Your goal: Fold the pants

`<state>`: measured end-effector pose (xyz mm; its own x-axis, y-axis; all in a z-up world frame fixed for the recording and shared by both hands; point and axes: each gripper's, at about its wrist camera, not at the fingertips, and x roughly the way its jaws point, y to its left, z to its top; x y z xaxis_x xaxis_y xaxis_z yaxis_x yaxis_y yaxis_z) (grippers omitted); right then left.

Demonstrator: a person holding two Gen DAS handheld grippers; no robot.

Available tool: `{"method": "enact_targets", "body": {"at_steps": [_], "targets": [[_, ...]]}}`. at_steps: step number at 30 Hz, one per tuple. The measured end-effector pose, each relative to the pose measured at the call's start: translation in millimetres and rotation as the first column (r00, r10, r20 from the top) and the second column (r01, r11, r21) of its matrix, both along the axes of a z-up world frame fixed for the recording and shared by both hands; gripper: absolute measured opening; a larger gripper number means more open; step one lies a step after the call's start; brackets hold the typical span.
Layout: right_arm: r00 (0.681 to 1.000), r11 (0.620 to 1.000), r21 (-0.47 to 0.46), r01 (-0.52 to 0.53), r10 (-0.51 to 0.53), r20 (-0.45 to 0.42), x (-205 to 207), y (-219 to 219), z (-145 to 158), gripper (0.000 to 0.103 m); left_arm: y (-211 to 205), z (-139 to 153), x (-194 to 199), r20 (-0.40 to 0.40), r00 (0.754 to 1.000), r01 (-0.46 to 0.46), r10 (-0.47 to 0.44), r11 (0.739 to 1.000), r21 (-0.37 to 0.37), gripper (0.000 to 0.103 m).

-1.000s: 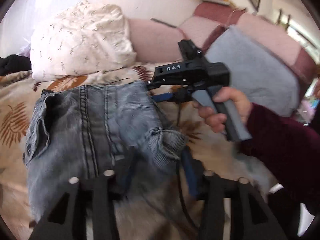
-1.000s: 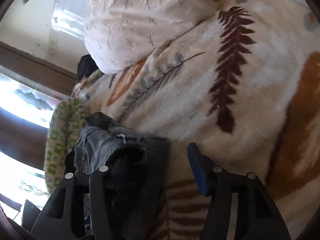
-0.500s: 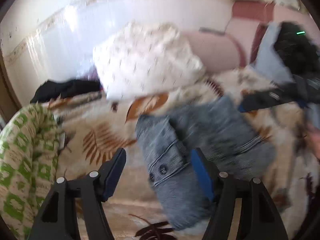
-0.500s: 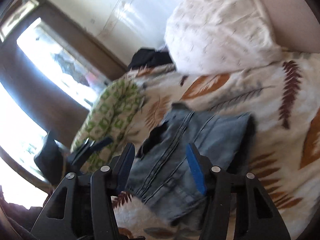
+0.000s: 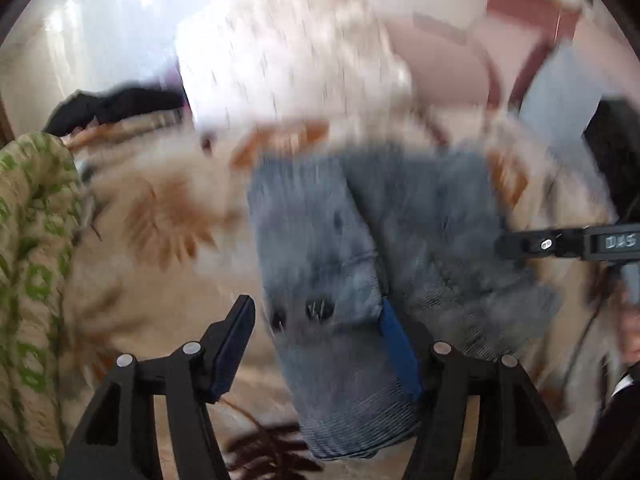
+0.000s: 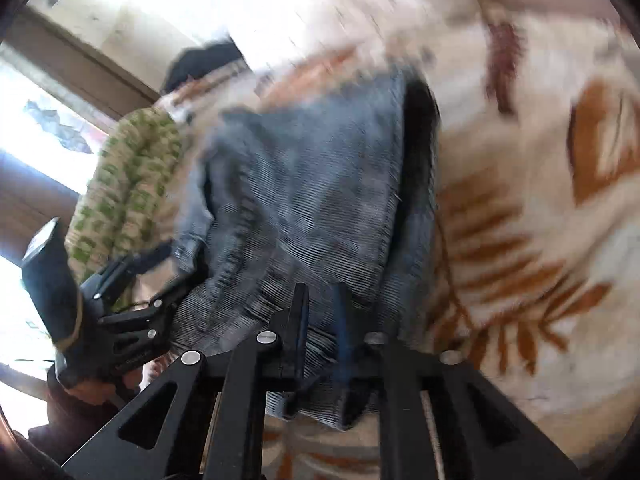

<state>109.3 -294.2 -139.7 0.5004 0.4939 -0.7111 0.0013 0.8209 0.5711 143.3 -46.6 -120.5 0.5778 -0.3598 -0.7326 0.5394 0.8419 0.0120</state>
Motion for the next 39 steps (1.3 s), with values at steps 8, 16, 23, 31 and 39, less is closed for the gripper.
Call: {"method": "enact_targets", "body": {"at_steps": [8,16,23,31,39], "targets": [[0.991,0.992,-0.008,0.127,-0.126,0.054,57.9,-2.7,9.7,0.031,-0.9,-15.5,46.1,-0.060,0.997,-0.047,0.047,0.999,0.005,0.079],[0.981,0.984,0.051,0.173,-0.168,-0.094,58.4,-22.3,-46.1,0.028,-8.6,-62.5,40.4,-0.114,0.992,-0.043,0.050,0.997,0.064,0.080],[0.976,0.973,0.075,0.218,-0.220,0.011,-4.5,-39.3,16.5,0.054,8.4,-16.6,25.3,-0.006,0.999,-0.052,0.052,0.999,0.003,0.083],[0.968,0.955,-0.160,0.250,-0.248,0.033,-47.7,-26.8,14.5,0.074,35.7,-8.5,36.2,-0.045,0.978,-0.205,0.203,0.978,-0.026,0.099],[0.970,0.914,-0.368,0.170,-0.088,0.229,-64.4,45.1,42.2,0.074,39.4,3.6,21.4,0.096,0.954,-0.288,0.284,0.957,0.036,0.099]]}}
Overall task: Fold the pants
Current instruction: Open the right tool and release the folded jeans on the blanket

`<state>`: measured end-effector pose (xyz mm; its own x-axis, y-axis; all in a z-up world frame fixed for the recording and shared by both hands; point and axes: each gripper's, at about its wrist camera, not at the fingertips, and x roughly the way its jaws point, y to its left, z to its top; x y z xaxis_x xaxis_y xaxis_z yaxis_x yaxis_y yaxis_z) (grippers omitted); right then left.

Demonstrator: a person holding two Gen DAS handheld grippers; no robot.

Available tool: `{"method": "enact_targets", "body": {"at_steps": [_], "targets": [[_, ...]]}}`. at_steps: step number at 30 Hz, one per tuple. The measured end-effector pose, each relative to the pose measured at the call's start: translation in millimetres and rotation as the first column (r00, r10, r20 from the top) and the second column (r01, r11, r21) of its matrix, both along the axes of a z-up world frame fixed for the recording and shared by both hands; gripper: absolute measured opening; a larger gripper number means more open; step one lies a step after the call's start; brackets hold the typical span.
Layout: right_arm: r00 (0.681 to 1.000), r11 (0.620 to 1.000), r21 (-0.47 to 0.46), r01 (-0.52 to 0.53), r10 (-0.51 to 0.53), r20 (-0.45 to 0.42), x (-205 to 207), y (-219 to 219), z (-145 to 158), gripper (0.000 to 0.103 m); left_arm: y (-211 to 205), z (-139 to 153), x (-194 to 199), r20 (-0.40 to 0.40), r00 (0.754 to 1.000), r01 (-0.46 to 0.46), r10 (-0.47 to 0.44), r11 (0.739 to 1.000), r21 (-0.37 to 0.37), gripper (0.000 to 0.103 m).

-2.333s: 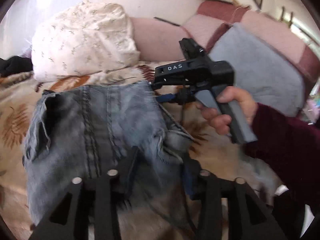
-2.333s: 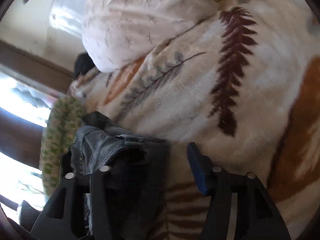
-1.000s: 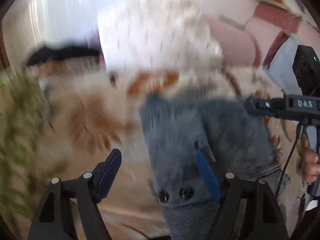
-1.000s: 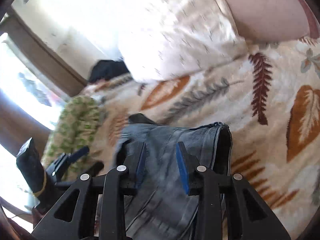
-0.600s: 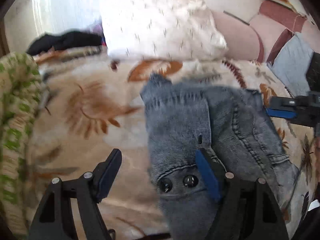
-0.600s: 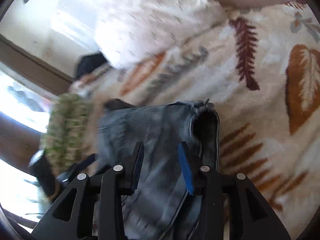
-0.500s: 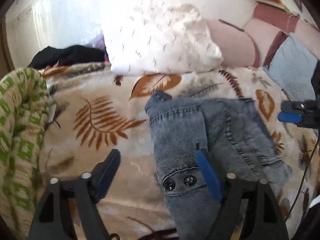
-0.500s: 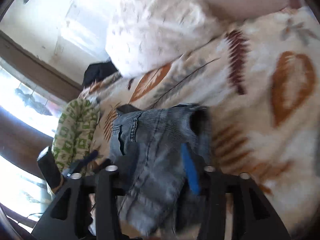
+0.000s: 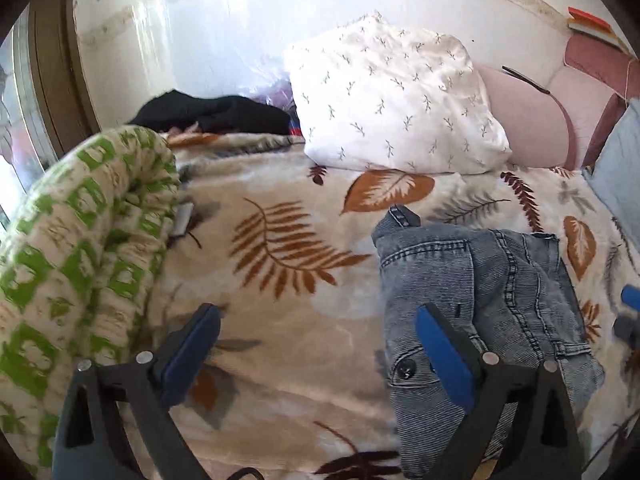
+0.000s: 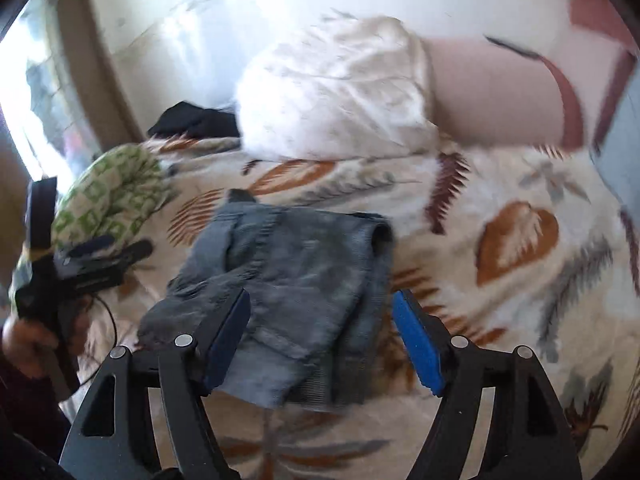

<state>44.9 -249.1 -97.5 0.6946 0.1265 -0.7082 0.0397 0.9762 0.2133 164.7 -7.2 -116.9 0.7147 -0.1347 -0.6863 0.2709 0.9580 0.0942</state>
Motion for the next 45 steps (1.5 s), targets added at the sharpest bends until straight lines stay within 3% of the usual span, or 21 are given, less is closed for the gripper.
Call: {"method": "enact_targets", "body": {"at_steps": [3,5,7,10,15,18,21,33,40,45], "targets": [[0.994,0.999,-0.039,-0.021,0.017,-0.108,9.6,15.2,-28.5,0.072,-2.1,-2.0,-0.8,-0.006,1.000,0.004,-0.003,1.000,0.023,0.099],[0.974,0.998,-0.069,-0.016,0.000,-0.227,17.0,19.5,-60.7,0.072,-3.0,-1.6,-2.2,-0.001,1.000,0.003,-0.003,1.000,0.031,0.099],[0.970,0.998,-0.067,0.001,-0.017,-0.244,16.9,16.9,-71.5,0.073,-3.1,0.5,-4.2,0.007,1.000,0.000,0.000,0.999,0.038,0.099],[0.980,0.998,-0.071,-0.001,-0.013,-0.200,11.8,16.0,-55.9,0.071,-1.0,6.1,-7.9,0.029,1.000,-0.013,0.012,0.999,0.039,0.099],[1.000,0.995,-0.094,0.027,-0.026,0.017,-13.6,17.9,-6.4,0.068,1.5,16.9,-14.9,0.058,0.998,-0.035,0.033,0.999,0.036,0.099],[0.987,0.992,-0.114,0.053,-0.035,0.156,-36.4,26.8,20.4,0.069,0.8,24.8,-21.6,0.081,0.996,-0.045,0.042,0.998,0.036,0.099],[0.972,0.988,-0.143,0.063,-0.028,0.234,-48.7,38.6,37.1,0.069,0.2,32.8,-31.1,0.105,0.993,-0.049,0.045,0.998,0.035,0.099],[0.971,0.984,-0.161,0.072,-0.032,0.238,-52.3,60.4,46.0,0.073,3.8,50.4,-53.5,0.143,0.987,-0.073,0.069,0.997,0.022,0.103],[0.976,0.982,-0.160,0.102,-0.068,0.205,-56.2,53.9,40.6,0.074,5.5,47.3,-63.6,0.127,0.990,-0.071,0.067,0.997,0.024,0.103],[0.974,0.982,-0.105,0.157,-0.136,0.181,-52.6,25.6,37.8,0.074,12.9,33.0,-57.8,0.102,0.993,-0.064,0.061,0.998,0.028,0.103]]}}
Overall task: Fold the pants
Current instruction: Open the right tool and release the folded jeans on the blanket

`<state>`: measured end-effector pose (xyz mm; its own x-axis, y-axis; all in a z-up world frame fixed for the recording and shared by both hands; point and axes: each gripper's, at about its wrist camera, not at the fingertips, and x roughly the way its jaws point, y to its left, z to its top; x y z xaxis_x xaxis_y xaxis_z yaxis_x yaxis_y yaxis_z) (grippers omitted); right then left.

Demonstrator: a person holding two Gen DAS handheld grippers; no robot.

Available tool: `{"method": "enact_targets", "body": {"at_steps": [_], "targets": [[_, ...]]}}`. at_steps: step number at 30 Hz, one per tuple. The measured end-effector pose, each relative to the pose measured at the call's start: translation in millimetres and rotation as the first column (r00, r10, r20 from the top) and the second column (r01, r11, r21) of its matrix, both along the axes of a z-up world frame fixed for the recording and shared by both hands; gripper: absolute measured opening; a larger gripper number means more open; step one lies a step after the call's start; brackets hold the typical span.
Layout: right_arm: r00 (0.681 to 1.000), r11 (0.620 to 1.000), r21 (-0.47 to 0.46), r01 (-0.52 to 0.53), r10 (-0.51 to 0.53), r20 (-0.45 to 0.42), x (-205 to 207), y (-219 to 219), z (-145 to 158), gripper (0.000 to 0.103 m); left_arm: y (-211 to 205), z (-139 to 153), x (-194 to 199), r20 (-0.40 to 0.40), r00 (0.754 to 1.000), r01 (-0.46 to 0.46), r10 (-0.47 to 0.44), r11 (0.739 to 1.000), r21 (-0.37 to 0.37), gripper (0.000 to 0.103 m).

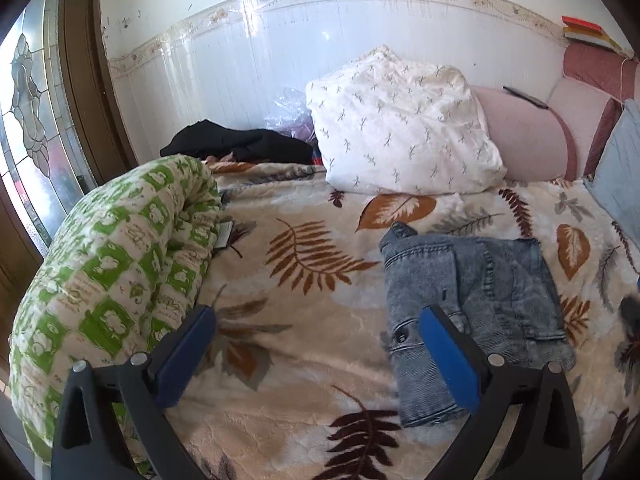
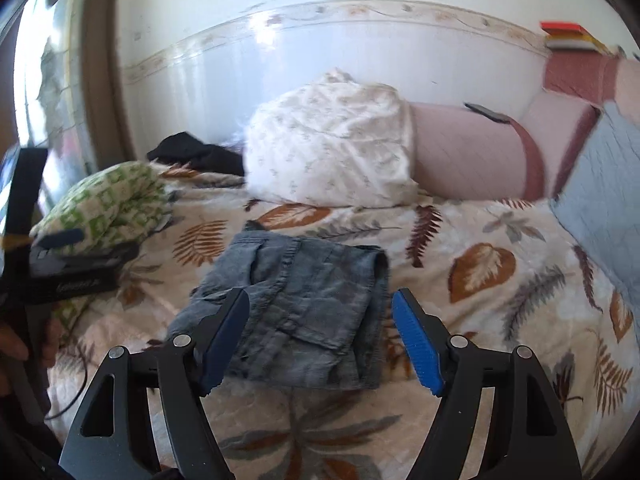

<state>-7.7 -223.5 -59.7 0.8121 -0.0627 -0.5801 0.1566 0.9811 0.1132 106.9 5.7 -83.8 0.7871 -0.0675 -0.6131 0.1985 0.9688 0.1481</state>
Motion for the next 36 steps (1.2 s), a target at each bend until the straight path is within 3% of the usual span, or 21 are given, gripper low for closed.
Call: {"method": "enact_targets", "body": {"at_steps": [5,8,12,18,20,23,26,36], "targets": [[0.998,0.987,0.161,0.016,-0.005,-0.068,40.0,-41.5,-8.7,0.074,-8.6,-14.9,7.9,0.012,0.998,0.060,-0.060,0.998,-0.018,0.103],[0.987,0.972,0.231,0.045,-0.007,-0.163,78.0,-66.5,-26.5,0.074,-15.5,-29.5,21.9,-0.027,0.995,0.091,-0.093,0.995,-0.050,0.103],[0.972,0.943,0.329,0.056,0.023,-0.233,91.6,-86.9,-58.6,0.074,-24.0,-43.0,38.8,-0.088,0.989,0.117,-0.121,0.992,-0.046,0.103],[0.971,0.950,0.310,0.023,0.053,-0.235,82.6,-77.1,-58.9,0.074,-36.8,-59.2,38.0,-0.149,0.982,0.118,-0.116,0.993,0.008,0.103],[0.973,0.952,0.306,0.025,0.046,-0.225,77.9,-73.4,-54.3,0.074,-38.8,-58.7,31.8,-0.140,0.983,0.126,-0.121,0.992,0.026,0.103],[0.983,0.956,0.283,-0.081,0.123,-0.135,67.0,-50.0,-34.7,0.074,-37.3,-49.1,24.4,-0.081,0.991,0.111,-0.107,0.993,0.048,0.103],[0.981,0.965,0.229,-0.131,0.159,-0.108,58.3,-18.7,-25.7,0.074,-31.3,-42.6,24.5,-0.051,0.996,0.074,-0.071,0.995,0.068,0.103],[0.970,0.975,0.138,-0.175,0.195,-0.146,52.1,19.9,-34.7,0.074,-12.0,-34.2,29.1,-0.047,0.999,0.012,-0.010,0.999,0.037,0.103]]}}
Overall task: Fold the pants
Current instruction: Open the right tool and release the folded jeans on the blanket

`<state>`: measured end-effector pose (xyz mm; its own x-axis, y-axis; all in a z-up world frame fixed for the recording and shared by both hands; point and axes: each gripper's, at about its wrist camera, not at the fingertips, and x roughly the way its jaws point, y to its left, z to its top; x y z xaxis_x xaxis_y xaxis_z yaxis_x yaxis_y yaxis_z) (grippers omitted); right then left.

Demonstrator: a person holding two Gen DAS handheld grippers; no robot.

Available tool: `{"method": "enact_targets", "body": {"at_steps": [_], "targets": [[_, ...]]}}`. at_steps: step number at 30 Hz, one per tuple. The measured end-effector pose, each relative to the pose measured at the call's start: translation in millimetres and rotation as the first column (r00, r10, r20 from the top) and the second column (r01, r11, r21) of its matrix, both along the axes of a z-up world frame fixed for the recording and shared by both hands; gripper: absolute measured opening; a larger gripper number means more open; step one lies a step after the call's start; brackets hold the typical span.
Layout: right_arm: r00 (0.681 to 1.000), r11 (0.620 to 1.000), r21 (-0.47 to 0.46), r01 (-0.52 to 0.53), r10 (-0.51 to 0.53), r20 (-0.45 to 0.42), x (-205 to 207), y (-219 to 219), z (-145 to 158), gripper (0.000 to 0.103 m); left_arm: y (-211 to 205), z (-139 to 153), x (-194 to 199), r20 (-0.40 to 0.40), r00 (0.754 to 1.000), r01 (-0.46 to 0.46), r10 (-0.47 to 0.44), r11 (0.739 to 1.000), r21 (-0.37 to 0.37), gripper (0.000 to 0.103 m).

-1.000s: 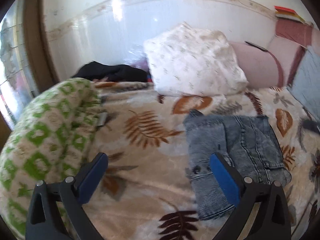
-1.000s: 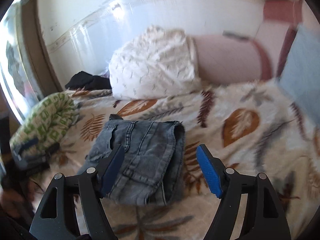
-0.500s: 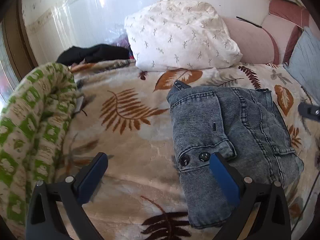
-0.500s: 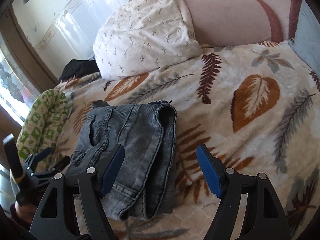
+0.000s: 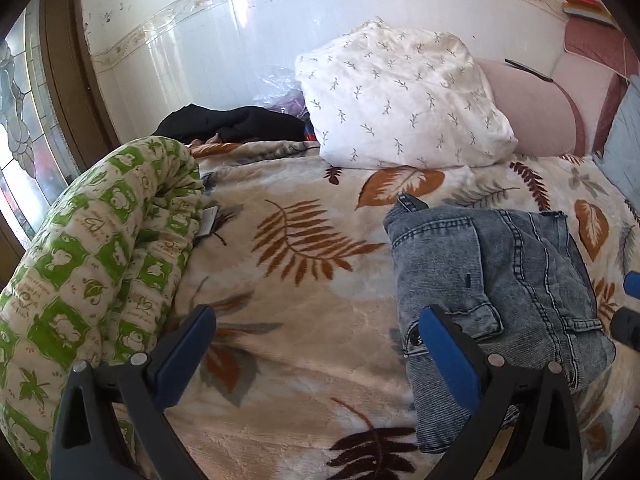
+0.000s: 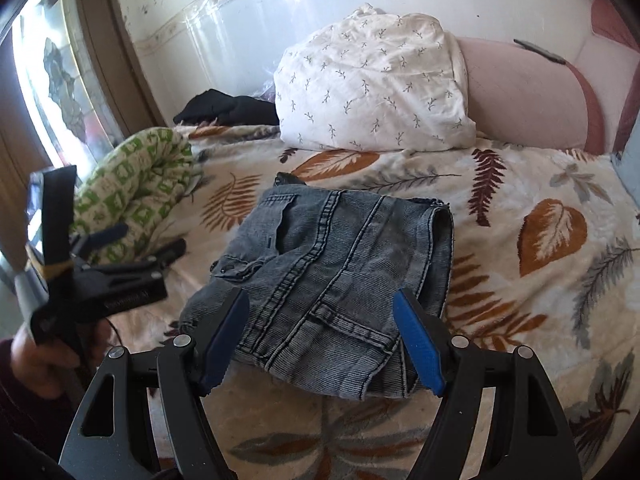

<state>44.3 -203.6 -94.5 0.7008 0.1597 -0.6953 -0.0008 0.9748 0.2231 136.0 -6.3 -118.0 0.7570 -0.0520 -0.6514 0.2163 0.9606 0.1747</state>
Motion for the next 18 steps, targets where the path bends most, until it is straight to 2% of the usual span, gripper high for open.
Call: {"method": "enact_targets", "body": {"at_steps": [18], "targets": [[1.000,1.000,-0.027,0.012,-0.012,0.006,-0.1,-0.2,-1.6,0.074,2.1,0.6,3.7,0.008,1.000,-0.019,0.019,1.000,0.004,0.103]]}}
